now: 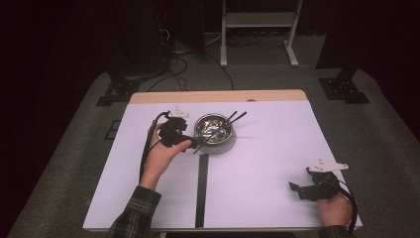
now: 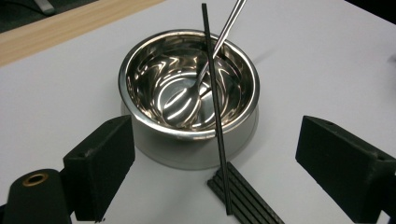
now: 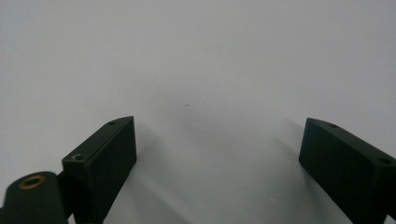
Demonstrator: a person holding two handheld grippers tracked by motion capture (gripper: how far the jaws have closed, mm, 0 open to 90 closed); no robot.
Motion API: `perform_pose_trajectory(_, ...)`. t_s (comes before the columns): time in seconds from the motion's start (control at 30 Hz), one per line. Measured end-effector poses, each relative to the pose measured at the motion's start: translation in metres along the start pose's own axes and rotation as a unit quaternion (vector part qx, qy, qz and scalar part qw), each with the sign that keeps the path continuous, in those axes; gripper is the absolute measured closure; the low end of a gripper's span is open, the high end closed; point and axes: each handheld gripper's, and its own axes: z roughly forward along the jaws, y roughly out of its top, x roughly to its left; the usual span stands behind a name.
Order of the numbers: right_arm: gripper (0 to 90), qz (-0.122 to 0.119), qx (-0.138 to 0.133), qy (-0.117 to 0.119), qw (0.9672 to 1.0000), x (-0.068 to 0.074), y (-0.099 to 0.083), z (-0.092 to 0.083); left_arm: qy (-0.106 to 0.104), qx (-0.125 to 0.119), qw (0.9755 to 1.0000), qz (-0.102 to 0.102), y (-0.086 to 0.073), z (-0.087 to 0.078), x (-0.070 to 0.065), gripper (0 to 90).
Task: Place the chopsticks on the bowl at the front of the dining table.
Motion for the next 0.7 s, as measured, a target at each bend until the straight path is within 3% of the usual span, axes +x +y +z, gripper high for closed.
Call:
perform_pose_trajectory(0.27, 9.5, 0.001, 0.0, 0.0, 1.0, 0.0, 0.0, 0.0, -0.002, -0.003, 0.9999, -0.01, -0.018, -0.008, -0.002, 9.8)
perform_pose_trajectory(0.7, 9.5, 0.0, 0.0, 0.0, 1.0, 0.0, 0.0, 0.0, 0.01, 0.025, 0.9996, -0.006, -0.044, -0.002, -0.008, 9.8)
